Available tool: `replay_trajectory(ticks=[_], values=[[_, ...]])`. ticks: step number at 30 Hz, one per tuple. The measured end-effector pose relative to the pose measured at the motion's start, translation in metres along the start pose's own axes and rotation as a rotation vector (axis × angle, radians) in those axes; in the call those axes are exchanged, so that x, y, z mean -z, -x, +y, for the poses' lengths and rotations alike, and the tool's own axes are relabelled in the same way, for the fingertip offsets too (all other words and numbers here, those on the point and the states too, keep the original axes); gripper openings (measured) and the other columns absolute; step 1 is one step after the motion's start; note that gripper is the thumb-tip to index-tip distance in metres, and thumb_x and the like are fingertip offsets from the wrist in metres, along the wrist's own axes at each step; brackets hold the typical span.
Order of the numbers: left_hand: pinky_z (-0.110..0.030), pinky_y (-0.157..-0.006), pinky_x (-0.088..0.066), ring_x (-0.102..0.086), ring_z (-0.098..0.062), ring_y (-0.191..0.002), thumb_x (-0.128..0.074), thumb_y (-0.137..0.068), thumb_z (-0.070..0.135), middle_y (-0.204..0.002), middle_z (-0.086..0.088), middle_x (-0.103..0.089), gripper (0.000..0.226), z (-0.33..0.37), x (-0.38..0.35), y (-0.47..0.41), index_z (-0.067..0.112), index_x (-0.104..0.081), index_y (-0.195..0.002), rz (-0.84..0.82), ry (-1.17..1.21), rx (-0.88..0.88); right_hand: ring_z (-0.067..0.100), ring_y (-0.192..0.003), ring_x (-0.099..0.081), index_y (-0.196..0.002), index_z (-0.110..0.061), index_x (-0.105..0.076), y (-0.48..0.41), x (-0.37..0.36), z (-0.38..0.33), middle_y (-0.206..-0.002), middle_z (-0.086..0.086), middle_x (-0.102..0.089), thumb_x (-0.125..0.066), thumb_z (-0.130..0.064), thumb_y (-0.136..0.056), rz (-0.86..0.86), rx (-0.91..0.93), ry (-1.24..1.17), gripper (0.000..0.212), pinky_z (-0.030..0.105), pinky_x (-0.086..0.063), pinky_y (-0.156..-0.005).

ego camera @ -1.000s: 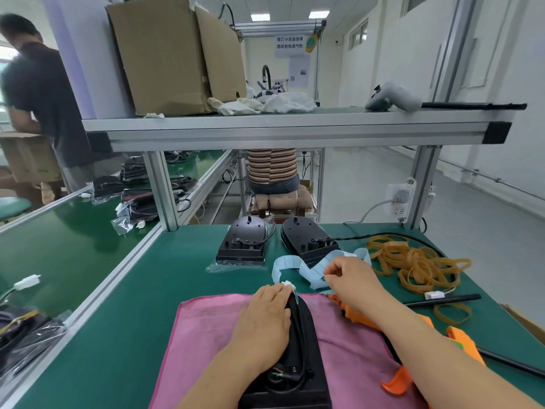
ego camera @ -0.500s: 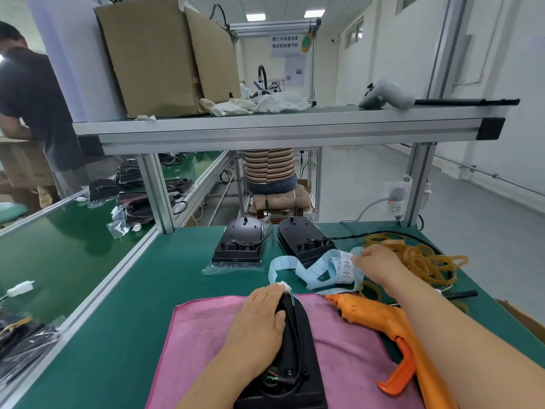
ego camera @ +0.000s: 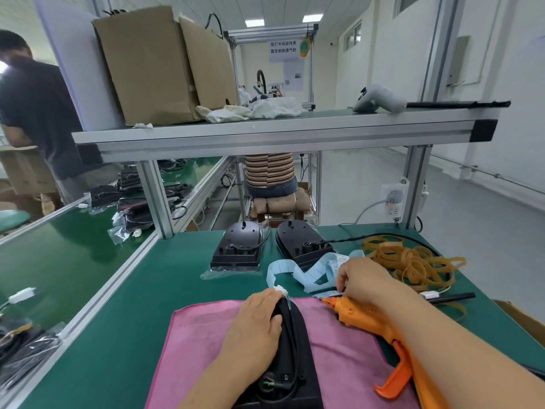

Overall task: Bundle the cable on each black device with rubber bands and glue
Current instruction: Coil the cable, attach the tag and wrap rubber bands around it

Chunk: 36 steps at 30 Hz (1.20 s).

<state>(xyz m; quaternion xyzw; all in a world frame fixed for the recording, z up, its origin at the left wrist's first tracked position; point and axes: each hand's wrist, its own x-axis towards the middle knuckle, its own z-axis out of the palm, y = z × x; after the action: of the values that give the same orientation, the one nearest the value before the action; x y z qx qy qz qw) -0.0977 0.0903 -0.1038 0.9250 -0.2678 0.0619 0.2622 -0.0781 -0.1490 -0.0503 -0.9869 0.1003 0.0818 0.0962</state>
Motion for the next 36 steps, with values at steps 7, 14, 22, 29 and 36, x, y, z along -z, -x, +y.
replay_trajectory(ticks=[7,14,22,29,36], values=[[-0.013,-0.115,-0.012,-0.026,-0.001,-0.137,-0.042,-0.102,0.021,-0.151,0.017,-0.033,0.046,-0.001,0.0,0.001,0.029,-0.035,-0.147,-0.001,0.015,0.002,0.014,-0.092,-0.064,-0.091,-0.026,-0.077,-0.002,-0.011,0.011,-0.102,-0.007,-0.073,-0.057,-0.018,-0.088,0.16,0.039,-0.039,0.022,0.029,-0.055,-0.082],[-0.016,-0.104,-0.028,-0.043,-0.002,-0.125,-0.057,-0.093,0.017,-0.13,0.019,-0.053,0.037,0.012,0.014,-0.008,0.028,-0.059,-0.128,0.227,0.16,0.103,0.01,-0.061,-0.071,-0.076,-0.01,-0.073,0.01,-0.017,0.01,-0.067,0.001,-0.072,-0.06,-0.019,-0.092,0.423,0.01,-0.911,0.023,0.03,-0.061,-0.065],[-0.006,-0.073,-0.04,-0.056,0.004,-0.083,-0.062,-0.093,0.021,-0.096,0.014,-0.065,0.013,0.058,0.022,-0.038,0.027,-0.072,-0.099,0.269,0.466,0.102,0.021,-0.072,-0.064,-0.088,-0.005,-0.067,0.025,-0.025,-0.011,-0.08,0.013,-0.068,-0.071,0.002,-0.084,0.244,0.012,-1.478,0.009,0.028,-0.057,-0.062],[-0.034,-0.082,-0.051,-0.056,-0.004,-0.077,-0.071,-0.087,0.018,-0.089,0.01,-0.06,0.012,0.064,0.01,-0.045,0.024,-0.074,-0.096,0.219,0.479,0.093,0.014,-0.059,-0.066,-0.102,-0.007,-0.061,0.036,-0.022,-0.02,-0.072,0.005,-0.067,-0.067,0.004,-0.086,0.149,0.062,-1.595,0.021,0.027,-0.056,-0.054],[-0.034,-0.084,-0.048,-0.057,-0.012,-0.095,-0.072,-0.088,0.024,-0.097,0.006,-0.06,0.014,0.06,0.002,-0.045,0.023,-0.076,-0.101,0.265,0.253,0.008,0.019,-0.05,-0.063,-0.088,-0.002,-0.062,0.036,-0.026,-0.026,-0.062,0.013,-0.066,-0.058,0.008,-0.088,0.106,-0.081,-1.751,0.01,0.026,-0.054,-0.045]])
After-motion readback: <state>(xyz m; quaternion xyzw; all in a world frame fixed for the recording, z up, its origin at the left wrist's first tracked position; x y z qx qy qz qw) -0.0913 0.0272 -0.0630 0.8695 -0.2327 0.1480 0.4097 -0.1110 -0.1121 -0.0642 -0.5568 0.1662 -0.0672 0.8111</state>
